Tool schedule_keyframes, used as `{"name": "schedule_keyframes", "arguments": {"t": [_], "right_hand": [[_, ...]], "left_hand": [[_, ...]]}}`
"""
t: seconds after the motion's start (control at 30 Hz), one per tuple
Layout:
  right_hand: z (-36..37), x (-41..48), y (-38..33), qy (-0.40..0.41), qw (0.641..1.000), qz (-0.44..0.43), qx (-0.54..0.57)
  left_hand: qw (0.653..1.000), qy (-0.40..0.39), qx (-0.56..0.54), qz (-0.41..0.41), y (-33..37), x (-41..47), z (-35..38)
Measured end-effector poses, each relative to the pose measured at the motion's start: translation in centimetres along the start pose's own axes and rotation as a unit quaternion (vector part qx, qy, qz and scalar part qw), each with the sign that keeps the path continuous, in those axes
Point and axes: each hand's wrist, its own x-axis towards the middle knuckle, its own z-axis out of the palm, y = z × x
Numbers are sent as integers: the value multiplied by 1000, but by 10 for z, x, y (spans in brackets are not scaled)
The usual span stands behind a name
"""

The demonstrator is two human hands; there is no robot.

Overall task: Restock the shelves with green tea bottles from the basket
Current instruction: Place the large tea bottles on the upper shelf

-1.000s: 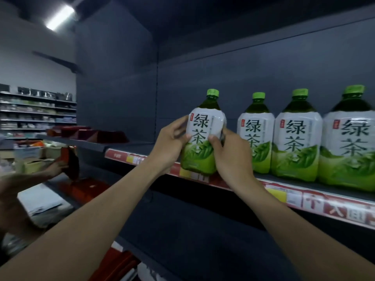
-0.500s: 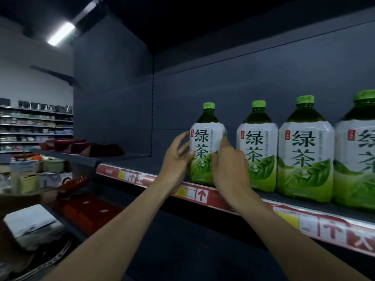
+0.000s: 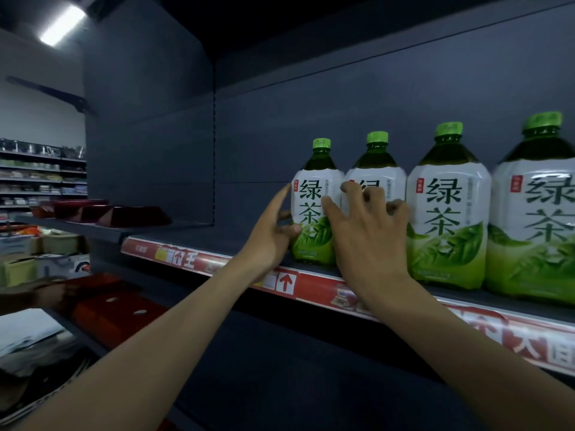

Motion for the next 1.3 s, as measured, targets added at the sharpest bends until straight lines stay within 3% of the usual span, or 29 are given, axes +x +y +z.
{"name": "schedule_keyframes", "arguments": {"t": [0.23,0.37,0.57,0.63,0.73,0.83,0.93,1.03,1.2,1.3], "right_hand": [[12,-1,4,13,1000,1,1],[8,-6,-2,0,1000,-8,9],[-22,-54,-45,-59,989,-61,120],[-34,-80,-72,-89,972,-91,195],[-41,-120,-124,-157,931,-139,299],[-37,-170,-188,-227,882,-166,379],[-29,-229,-258,-324,810,-152,466],[-24,-292,-322,-443,715,-121,527],[-13,-402,-397,-643,564,-60,514],[6,-460,-416,-707,518,-19,482]], "left_hand": [[1000,3,-4,-14,-4,3,5],[987,-18,161,-5,-2,-11,-6],[880,-12,471,67,1,-108,-54],[836,-1,547,47,-5,-157,-81],[782,0,622,-26,-19,-239,-125],[763,11,634,-125,-40,-329,-169],[738,51,627,-242,-63,-419,-205],[710,74,596,-369,-89,-504,-230],[685,55,521,-507,-133,-612,-265],[674,31,483,-557,-161,-646,-274]]}}
